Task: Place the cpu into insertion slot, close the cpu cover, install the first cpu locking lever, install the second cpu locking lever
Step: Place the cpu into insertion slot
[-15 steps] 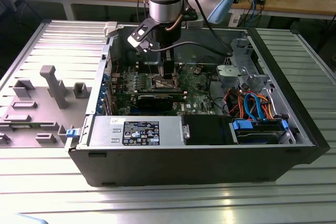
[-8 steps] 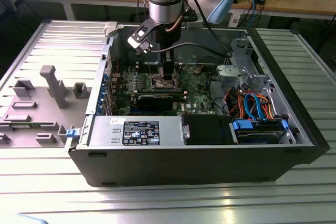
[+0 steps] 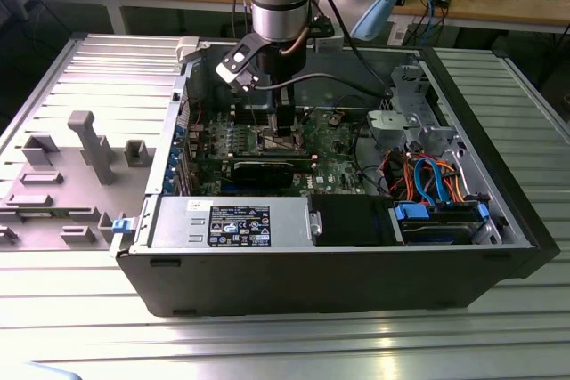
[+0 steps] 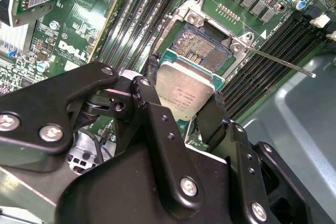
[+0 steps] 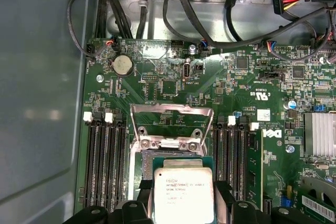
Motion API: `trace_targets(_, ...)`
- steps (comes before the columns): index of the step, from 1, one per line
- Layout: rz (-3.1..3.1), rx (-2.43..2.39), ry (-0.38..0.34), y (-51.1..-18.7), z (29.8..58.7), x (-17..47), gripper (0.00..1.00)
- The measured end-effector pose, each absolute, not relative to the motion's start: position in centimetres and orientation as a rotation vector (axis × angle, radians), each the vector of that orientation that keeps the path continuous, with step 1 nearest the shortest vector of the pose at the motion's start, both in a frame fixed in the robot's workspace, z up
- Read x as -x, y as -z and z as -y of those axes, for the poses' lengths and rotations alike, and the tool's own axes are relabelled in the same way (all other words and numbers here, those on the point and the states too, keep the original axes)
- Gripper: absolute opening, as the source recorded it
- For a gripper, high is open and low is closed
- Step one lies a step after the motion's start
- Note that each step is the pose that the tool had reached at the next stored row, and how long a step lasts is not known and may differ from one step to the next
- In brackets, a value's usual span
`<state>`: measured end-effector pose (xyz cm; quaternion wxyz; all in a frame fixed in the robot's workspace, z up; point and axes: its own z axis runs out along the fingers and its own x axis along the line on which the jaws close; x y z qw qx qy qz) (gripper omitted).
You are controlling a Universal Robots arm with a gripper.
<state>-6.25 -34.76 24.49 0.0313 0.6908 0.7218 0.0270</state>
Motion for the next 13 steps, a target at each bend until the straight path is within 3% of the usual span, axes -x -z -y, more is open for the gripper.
trace_targets(13, -2.223, -2.128, -0.083, -24.14, 34.72, 6.26, 0.55)
